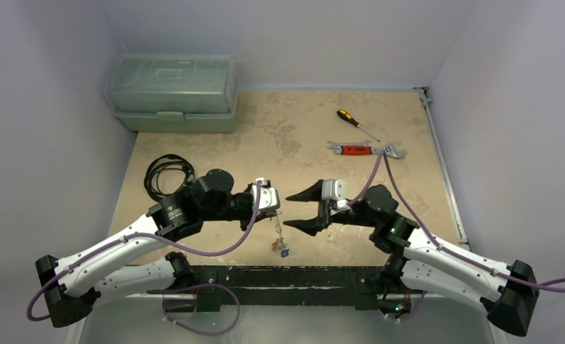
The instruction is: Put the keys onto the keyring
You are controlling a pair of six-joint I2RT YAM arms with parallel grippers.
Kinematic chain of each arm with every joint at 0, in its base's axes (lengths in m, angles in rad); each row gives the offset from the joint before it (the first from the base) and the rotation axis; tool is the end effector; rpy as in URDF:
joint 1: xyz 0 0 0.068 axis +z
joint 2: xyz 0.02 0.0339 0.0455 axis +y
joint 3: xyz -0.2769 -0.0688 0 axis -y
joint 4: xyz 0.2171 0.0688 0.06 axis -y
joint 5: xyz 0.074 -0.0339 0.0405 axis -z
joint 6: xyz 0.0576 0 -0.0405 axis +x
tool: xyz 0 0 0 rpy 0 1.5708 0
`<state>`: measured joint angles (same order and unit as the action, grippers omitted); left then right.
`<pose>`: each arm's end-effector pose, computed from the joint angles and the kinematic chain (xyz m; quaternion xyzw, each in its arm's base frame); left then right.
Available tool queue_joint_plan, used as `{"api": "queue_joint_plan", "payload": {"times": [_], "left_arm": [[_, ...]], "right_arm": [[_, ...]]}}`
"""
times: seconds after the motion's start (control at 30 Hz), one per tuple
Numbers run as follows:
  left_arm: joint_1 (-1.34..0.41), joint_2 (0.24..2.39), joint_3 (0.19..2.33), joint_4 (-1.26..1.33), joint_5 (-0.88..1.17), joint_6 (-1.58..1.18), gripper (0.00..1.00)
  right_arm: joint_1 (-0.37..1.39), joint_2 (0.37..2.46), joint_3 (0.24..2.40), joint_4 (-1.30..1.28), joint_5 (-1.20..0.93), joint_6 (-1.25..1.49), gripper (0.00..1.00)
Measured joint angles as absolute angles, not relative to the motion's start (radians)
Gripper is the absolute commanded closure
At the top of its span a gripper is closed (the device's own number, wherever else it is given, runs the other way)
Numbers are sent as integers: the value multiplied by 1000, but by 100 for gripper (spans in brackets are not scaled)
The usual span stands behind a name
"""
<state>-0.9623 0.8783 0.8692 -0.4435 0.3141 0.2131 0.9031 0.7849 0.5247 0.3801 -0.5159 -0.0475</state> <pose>0.0864 -0.1551 0.3283 0.5333 0.6508 -0.3151 0.4390 0.0845 0.1531 0.3262 -0.4633 0.4831 0.4541 0.5880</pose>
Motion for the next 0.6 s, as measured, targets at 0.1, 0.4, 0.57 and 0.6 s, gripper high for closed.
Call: {"api": "queue_joint_plan", "payload": {"times": [0.1,0.4,0.57,0.6], "left_arm": [[-962,879,868,-458,344,229,100],[-962,857,842,-458,379,229,100],[-962,856,837,-458,390,229,100],[-962,856,836,-457,390,229,100]], "right_arm": [[944,809,516,377,-522,-82,56],[963,863,516,373,-516,-117,62],[973,897,516,361,-508,-127,67],[975,902,516,358,-506,-129,68]]}}
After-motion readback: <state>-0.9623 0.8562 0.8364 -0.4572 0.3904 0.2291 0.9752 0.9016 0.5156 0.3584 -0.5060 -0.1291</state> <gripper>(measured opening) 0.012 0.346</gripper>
